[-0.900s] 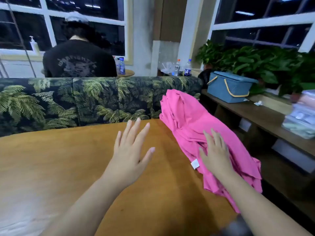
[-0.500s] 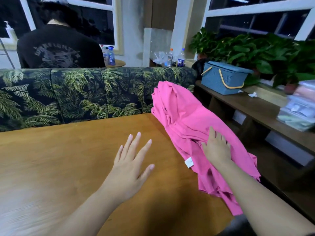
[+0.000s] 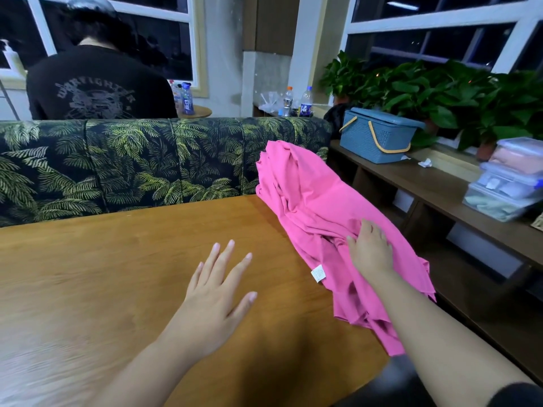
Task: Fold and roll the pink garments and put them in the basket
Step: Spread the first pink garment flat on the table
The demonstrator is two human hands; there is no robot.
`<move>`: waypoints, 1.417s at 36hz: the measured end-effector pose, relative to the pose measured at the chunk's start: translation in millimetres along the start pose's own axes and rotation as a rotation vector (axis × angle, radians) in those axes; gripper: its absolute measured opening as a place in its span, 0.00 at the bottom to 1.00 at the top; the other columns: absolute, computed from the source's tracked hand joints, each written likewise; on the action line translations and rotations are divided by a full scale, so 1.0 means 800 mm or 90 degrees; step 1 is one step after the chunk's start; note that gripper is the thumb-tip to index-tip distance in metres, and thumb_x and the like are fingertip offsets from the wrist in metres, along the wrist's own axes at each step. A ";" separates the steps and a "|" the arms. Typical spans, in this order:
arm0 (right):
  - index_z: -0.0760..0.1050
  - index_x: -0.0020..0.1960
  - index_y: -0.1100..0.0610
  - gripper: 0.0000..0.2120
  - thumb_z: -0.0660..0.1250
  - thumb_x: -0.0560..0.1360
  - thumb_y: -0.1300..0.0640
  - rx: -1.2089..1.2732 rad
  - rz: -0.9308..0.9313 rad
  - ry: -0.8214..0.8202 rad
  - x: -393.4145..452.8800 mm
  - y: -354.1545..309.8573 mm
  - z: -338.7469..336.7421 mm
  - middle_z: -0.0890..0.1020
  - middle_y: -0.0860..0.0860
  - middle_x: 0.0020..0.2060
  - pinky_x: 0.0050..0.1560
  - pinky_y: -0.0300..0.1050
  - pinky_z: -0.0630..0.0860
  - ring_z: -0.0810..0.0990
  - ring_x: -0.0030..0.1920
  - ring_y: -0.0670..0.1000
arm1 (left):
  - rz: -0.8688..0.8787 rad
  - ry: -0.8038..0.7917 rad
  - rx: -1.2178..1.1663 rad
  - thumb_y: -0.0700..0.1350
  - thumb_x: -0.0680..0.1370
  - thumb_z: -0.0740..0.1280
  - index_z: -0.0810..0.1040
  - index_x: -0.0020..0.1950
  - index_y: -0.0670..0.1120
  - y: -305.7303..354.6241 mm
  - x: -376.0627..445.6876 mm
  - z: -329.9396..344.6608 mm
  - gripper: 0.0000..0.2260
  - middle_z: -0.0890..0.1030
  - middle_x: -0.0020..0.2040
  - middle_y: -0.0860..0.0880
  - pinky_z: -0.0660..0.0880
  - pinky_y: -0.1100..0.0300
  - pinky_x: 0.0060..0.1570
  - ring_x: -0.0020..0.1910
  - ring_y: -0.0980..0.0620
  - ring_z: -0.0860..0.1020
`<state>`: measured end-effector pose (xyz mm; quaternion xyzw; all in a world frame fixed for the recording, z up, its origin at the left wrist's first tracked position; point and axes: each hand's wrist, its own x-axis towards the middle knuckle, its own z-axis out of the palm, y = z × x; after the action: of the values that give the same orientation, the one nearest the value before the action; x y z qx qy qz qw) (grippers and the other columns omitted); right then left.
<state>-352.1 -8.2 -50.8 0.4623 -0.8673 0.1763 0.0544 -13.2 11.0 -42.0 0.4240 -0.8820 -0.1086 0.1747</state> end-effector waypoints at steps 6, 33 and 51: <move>0.75 0.59 0.61 0.13 0.56 0.82 0.56 -0.005 0.002 0.000 0.000 0.001 0.008 0.81 0.57 0.52 0.45 0.47 0.71 0.79 0.51 0.58 | 0.026 -0.014 0.019 0.69 0.71 0.33 0.44 0.77 0.61 0.007 -0.007 0.002 0.35 0.34 0.76 0.59 0.30 0.62 0.67 0.71 0.60 0.25; 0.80 0.57 0.52 0.15 0.58 0.76 0.52 0.231 -0.354 0.092 -0.184 -0.139 0.003 0.77 0.52 0.64 0.68 0.49 0.65 0.70 0.69 0.56 | -0.087 -0.009 -0.246 0.80 0.64 0.43 0.55 0.76 0.61 -0.033 -0.014 0.038 0.44 0.52 0.76 0.57 0.53 0.60 0.74 0.75 0.63 0.48; 0.45 0.79 0.49 0.29 0.52 0.82 0.46 0.096 -0.319 -0.332 -0.250 -0.152 0.051 0.57 0.55 0.77 0.75 0.46 0.46 0.49 0.78 0.55 | -0.068 0.101 -0.082 0.39 0.68 0.45 0.85 0.52 0.49 -0.101 -0.044 0.074 0.30 0.81 0.55 0.43 0.73 0.53 0.52 0.47 0.40 0.78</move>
<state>-136.2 71.4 -109.2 0.6925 -0.6964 0.0974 -0.1615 40.8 -8.3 -131.6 0.4652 -0.8329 -0.1406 0.2647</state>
